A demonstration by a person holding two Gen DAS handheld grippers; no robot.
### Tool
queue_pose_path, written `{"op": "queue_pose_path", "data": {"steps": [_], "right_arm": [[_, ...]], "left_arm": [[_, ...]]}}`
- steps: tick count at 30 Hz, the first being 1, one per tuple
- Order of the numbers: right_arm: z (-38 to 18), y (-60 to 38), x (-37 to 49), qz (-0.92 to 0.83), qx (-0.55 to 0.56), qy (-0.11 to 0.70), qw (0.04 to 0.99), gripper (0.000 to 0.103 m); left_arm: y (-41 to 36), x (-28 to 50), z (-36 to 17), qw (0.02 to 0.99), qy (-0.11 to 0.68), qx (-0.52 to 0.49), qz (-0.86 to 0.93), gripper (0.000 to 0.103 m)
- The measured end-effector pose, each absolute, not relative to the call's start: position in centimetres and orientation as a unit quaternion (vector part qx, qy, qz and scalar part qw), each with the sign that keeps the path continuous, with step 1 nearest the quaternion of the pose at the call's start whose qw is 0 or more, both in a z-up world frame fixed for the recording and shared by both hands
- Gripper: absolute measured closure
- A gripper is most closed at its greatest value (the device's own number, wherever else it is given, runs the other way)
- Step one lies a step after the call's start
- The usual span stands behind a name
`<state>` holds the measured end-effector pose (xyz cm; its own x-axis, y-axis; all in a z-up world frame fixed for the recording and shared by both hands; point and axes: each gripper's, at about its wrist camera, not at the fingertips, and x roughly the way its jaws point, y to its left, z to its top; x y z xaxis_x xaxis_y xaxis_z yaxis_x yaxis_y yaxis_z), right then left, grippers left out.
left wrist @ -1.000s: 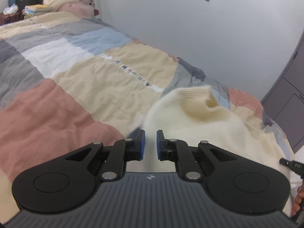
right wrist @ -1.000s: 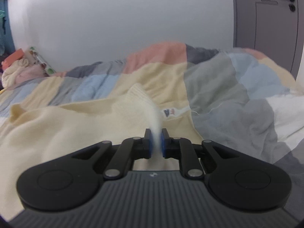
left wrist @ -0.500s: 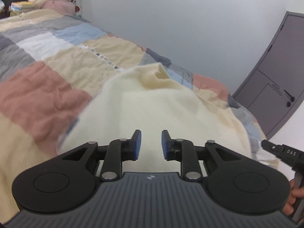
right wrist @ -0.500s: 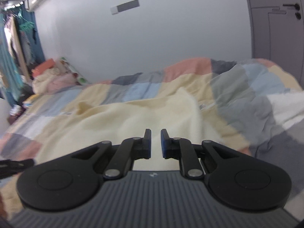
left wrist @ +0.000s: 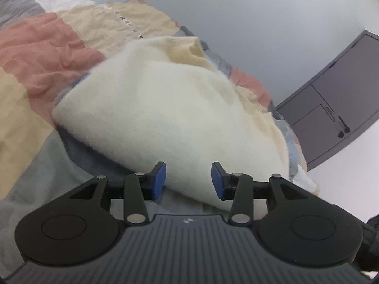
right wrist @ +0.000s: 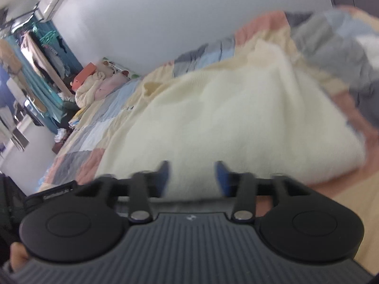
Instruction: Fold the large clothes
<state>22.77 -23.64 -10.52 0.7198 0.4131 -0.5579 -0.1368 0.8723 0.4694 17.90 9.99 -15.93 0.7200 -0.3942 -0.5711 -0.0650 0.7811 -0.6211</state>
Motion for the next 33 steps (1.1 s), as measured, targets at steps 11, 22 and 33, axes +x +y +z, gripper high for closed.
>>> {"op": "queue_pose_path", "data": {"steps": [11, 22, 33], "right_arm": [[-16.7, -22.9, 24.9, 0.178, 0.359, 0.462, 0.791, 0.019], [-19.8, -25.9, 27.7, 0.120, 0.502, 0.430, 0.741, 0.018], [-20.1, -29.5, 24.2, 0.047, 0.603, 0.373, 0.704, 0.018]], "left_arm": [[12.4, 20.3, -19.2, 0.823, 0.409, -0.386, -0.082, 0.039], [13.1, 21.1, -21.3, 0.777, 0.422, -0.456, -0.104, 0.031], [15.1, 20.8, -22.5, 0.741, 0.387, -0.542, -0.086, 0.030]]}}
